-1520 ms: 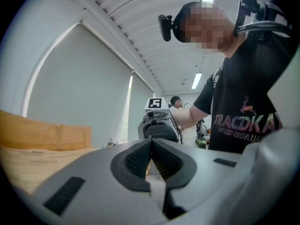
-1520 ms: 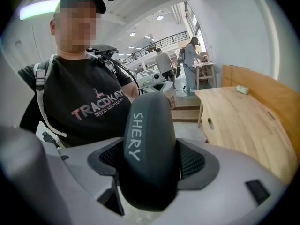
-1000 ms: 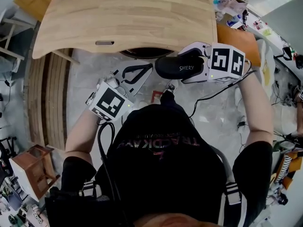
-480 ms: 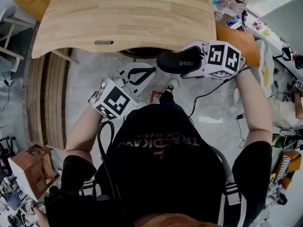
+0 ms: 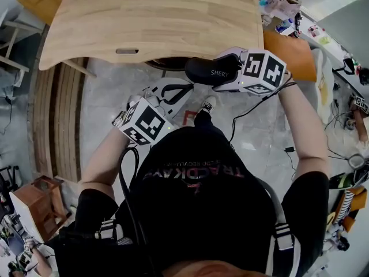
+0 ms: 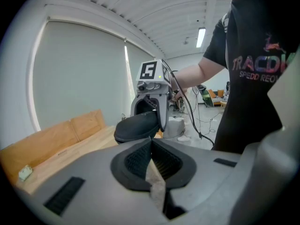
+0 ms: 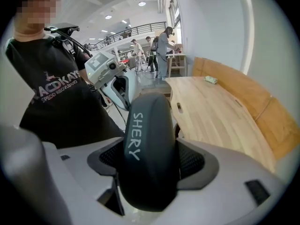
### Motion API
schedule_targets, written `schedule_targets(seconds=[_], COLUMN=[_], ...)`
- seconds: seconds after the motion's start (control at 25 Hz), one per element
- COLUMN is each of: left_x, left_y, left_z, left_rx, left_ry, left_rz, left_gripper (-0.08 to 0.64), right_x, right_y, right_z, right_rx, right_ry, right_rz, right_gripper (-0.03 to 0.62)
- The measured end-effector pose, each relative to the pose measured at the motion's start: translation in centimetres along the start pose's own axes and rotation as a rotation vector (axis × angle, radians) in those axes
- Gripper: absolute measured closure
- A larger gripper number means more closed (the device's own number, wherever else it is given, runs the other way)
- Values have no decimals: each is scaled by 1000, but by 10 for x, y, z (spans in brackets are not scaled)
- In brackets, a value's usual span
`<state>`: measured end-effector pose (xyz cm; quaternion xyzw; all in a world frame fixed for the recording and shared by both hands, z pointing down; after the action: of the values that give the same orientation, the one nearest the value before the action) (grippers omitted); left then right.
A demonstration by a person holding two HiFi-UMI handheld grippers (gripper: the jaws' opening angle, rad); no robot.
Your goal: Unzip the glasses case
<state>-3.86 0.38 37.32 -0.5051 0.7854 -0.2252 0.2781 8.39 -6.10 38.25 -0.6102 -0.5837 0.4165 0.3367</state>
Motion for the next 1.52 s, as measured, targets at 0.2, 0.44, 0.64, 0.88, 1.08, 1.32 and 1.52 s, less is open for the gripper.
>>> schedule_targets(seconds=[0.2,0.44,0.64,0.88,1.08,1.32,1.52], left_x=[-6,-13,-19,-15,6,38,31], left_y=[-7,-17,-25,-18,8,21,11], left_z=[2,5,3,-1,-10,-24,3], left_rx=[0,10,38,19,-48,-71,-124], left_ry=[11,5,19,-7,103,205,152], left_rz=[-18,-47,-49,-50,-82,-110,-216], left_gripper=[548,548,546,546,492,296,252], right_x=[1,0,3,4,4,12,20], right_y=[-5,-13,-21,-21,-10,5,7], right_z=[8,20,18,16,4,3,13], right_rx=[1,-9,44,19,17,-28,-8], right_ry=[-18,-8,-9,-41,-44,-5,67], right_rz=[-13,-19,-34,-2,-5,59,99], right_gripper=[242,244,244,244,244,244,244])
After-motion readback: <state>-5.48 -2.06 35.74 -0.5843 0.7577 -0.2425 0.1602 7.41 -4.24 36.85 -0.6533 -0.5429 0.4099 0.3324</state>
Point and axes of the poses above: the fingertips, and each gripper's own axes: y backward along the fingers, x to its left, z out of its top, the point moved 6 cm from there along y, backward along the fingers, and after that the axes turned 13 degrees about x, right-handed, at the moved point
